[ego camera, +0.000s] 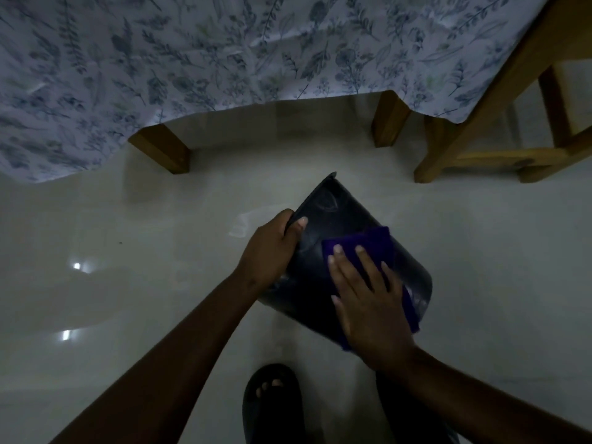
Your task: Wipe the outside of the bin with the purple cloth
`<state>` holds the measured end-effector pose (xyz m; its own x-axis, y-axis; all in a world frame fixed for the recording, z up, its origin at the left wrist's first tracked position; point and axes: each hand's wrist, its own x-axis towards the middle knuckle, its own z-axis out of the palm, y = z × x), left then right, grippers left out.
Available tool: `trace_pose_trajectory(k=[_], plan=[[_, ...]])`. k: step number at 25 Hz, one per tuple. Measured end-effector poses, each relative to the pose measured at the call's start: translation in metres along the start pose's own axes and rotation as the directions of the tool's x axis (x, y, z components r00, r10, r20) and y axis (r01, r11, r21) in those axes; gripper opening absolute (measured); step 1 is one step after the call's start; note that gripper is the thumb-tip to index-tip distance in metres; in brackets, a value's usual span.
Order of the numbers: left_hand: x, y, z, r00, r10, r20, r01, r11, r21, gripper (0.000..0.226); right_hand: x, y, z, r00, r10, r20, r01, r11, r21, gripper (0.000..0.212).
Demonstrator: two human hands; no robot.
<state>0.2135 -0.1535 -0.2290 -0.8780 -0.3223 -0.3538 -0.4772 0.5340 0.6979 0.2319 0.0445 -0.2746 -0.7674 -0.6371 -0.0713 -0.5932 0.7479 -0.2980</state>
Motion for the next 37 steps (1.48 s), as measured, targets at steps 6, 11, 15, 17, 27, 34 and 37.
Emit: trace_pose_trajectory(k=[6,11,15,17,27,34,37], plan=[[-0.003,-0.004,0.001,1.000,0.025,-0.012,-0.024,0.999,0.033,0.024,0.094,0.043,-0.019,0.949,0.299,0.103,-0.314,0.845,0.433,0.050],[0.005,-0.008,0.005,1.000,0.010,-0.008,-0.010,1.000,0.000,0.032,0.001,0.001,-0.003,0.999,-0.039,0.004,0.039,0.998,0.053,0.057],[-0.001,-0.003,0.004,0.999,0.038,-0.001,-0.038,0.999,-0.020,0.030,0.031,-0.001,0.000,0.999,-0.030,-0.038,0.033,0.997,0.075,0.053],[-0.004,-0.005,0.004,0.999,0.032,-0.012,-0.032,0.999,-0.013,0.029,0.080,0.017,-0.013,0.971,0.241,0.009,-0.237,0.947,0.215,0.051],[0.003,-0.005,0.007,1.000,-0.007,0.007,0.008,0.996,-0.085,0.034,-0.002,-0.025,0.014,0.997,-0.073,0.004,0.073,0.997,0.008,0.068],[-0.016,-0.019,0.006,1.000,-0.008,-0.029,0.006,0.997,-0.074,0.030,0.092,0.041,-0.018,0.924,0.329,0.197,-0.381,0.839,0.388,0.058],[-0.014,-0.025,0.007,0.999,-0.021,-0.037,0.018,0.996,-0.088,0.032,0.027,0.001,-0.010,0.994,0.047,0.101,-0.057,0.994,0.096,0.068]])
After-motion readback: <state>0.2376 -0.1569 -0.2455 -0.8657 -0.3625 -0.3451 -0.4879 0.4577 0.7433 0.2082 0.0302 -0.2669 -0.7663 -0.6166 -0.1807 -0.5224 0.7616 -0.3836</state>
